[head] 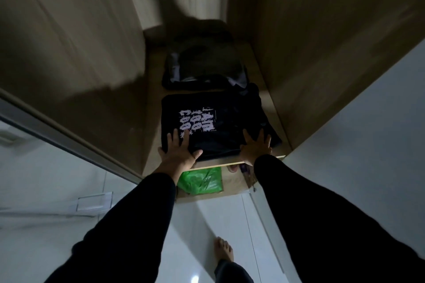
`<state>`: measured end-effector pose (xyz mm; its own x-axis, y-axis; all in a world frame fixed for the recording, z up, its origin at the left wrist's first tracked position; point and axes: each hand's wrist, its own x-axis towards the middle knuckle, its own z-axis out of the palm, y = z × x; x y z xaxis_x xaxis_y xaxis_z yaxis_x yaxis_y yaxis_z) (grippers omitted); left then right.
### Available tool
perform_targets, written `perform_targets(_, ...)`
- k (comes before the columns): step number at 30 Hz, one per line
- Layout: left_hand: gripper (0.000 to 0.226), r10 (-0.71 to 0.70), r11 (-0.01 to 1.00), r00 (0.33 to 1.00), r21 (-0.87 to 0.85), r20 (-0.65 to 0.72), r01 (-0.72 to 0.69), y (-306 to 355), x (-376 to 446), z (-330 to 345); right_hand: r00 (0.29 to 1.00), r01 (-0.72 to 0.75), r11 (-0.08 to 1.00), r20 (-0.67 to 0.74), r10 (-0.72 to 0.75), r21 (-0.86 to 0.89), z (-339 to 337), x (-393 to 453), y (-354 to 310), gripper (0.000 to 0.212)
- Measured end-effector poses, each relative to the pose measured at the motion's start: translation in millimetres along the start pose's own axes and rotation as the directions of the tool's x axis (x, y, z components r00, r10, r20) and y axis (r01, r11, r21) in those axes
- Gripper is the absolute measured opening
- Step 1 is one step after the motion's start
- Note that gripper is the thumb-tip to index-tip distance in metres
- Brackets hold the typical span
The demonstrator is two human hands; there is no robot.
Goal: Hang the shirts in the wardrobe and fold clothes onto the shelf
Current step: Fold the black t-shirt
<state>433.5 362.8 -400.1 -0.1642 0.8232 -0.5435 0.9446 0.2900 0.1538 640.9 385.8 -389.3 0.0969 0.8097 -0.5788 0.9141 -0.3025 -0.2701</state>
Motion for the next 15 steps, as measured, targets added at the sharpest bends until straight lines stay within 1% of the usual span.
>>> perform_targets(2, 0.076, -0.01, 1.0, 0.999, -0.024, -0.04, 0.009, -0.9, -4.1, 0.6, 1.0, -0.006, 1.0, -0.016, 0.006, 0.021, -3.1, -3.5, 0.2, 0.062)
perform_targets(4, 0.071, -0.007, 0.996, 0.992, -0.091, -0.126, -0.004, -2.6, -18.3, 4.0, 0.994, 0.006, 0.997, -0.107, 0.001, 0.072, -3.1, -17.6, 0.3, 0.063)
perform_targets(6, 0.068, 0.0, 0.978, 0.98, -0.203, -0.2, -0.041, -4.8, -38.8, 6.2, 0.976, 0.059, 0.985, -0.216, -0.024, 0.159, -1.1, -36.6, -1.5, 0.065)
perform_targets(8, 0.068, -0.009, 0.932, 0.968, -0.353, -0.25, -0.083, -6.1, -62.5, 3.1, 0.962, 0.138, 0.952, -0.265, -0.063, 0.272, -1.4, -61.0, -6.7, 0.066)
perform_targets(10, 0.072, -0.026, 0.844, 0.945, -0.515, -0.325, -0.154, -5.3, -92.8, -3.0, 0.958, 0.196, 0.892, -0.275, -0.084, 0.407, -2.2, -90.5, -14.9, 0.066)
perform_targets(12, 0.083, -0.045, 0.735, 0.912, -0.632, -0.409, -0.247, -4.9, -131.7, -10.2, 0.96, 0.221, 0.81, -0.266, -0.083, 0.544, -1.0, -127.2, -23.2, 0.065)
perform_targets(13, 0.083, -0.05, 0.705, 0.896, -0.651, -0.441, -0.281, -5.5, -153.8, -14.1, 0.963, 0.225, 0.766, -0.258, -0.08, 0.602, 0.9, -147.6, -26.8, 0.065)
perform_targets(15, 0.069, -0.066, 0.685, 0.869, -0.655, -0.491, -0.318, -10.8, -197.6, -20.4, 0.966, 0.231, 0.683, -0.247, -0.077, 0.693, 6.7, -189.8, -31.8, 0.065)
